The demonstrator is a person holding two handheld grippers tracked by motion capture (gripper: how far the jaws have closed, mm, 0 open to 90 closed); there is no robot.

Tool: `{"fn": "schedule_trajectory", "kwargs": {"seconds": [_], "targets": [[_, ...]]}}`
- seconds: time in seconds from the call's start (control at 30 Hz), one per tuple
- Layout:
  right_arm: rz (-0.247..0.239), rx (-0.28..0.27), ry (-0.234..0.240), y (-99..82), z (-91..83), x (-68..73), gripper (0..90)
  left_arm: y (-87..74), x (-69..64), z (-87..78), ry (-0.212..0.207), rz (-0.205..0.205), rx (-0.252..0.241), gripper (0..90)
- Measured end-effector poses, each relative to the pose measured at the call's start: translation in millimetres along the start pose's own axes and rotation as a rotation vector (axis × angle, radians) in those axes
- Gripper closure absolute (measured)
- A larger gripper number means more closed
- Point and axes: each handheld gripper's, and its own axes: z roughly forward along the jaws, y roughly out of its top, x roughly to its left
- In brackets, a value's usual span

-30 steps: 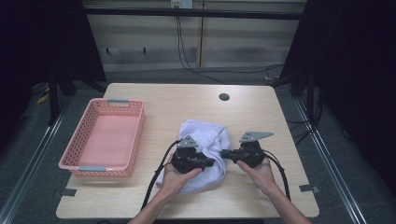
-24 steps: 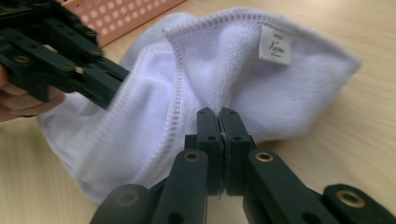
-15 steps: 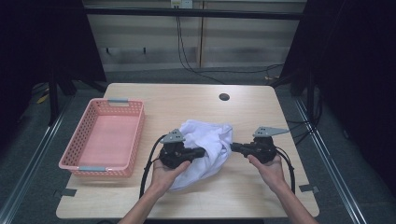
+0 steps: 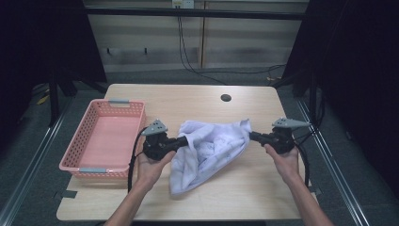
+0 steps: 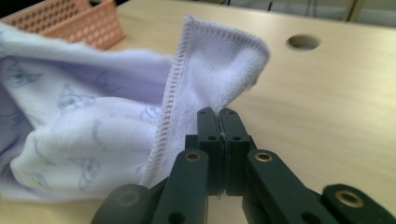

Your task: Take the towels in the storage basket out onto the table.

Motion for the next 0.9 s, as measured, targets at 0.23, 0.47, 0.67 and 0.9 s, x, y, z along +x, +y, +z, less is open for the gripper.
{"fn": "schedule_trajectory", "kwargs": {"seconds": [0.23,0.47,0.67,0.9], "targets": [[0.020,-0.078,-0.092,39.7,-19.8,-30.5,89.7,36.1,12.1,-39.3,0.059,-0.004,-0.120,88.5],[0.040,-0.073,-0.176,32.9,-37.0,-53.8,89.3,16.7,2.8,-54.5,0.054,0.017,-0.096,88.5],[0.047,-0.032,-0.155,2.7,-33.6,-55.5,60.1,-18.3,-3.5,-36.5,-0.003,-0.003,-0.020,88.3],[0.011,0.000,-0.093,-23.0,-35.0,-25.9,55.7,-48.3,-0.7,-18.8,-0.005,-0.020,0.062,87.7]]}}
